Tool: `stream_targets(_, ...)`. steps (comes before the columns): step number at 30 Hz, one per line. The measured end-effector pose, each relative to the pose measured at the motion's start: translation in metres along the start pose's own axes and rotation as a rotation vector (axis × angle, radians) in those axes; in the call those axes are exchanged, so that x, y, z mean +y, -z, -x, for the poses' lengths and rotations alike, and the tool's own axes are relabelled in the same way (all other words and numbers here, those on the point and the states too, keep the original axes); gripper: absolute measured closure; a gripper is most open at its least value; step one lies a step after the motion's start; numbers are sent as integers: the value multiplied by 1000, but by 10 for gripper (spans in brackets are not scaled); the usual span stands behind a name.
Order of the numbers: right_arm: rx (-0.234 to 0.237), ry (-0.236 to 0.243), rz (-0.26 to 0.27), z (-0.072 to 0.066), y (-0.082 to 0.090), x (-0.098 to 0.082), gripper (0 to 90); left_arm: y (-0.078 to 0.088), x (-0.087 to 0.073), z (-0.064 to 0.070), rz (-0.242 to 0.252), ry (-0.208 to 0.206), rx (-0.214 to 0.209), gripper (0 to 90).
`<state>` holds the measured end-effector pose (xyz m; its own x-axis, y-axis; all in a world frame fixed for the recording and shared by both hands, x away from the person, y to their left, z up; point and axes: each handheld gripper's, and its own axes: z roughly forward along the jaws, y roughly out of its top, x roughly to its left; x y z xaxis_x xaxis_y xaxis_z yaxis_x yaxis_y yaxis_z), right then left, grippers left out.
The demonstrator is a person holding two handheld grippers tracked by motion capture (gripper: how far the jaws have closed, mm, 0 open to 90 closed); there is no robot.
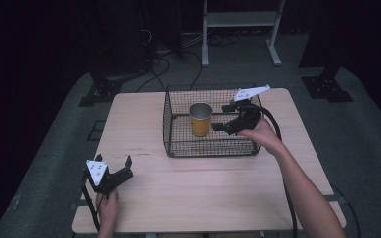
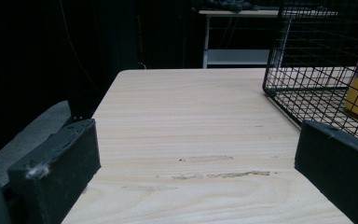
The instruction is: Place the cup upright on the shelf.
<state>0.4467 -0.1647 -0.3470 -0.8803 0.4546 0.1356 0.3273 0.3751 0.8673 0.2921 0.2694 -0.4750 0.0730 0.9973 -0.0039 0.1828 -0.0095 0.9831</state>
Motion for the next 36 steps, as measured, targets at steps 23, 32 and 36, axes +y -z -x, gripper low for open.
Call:
stream_targets(23, -15, -28, 11, -12, 30, -32, 63, 0, 0, 1, -1, -6, 1, 0)
stream_targets(32, -15, -36, 29, -17, 39, -42, 63, 0, 0, 1, -1, -8, 1, 0)
stream_targets(36, -19, -38, 27, -19, 42, -49, 63, 0, 0, 1, -1, -8, 1, 0)
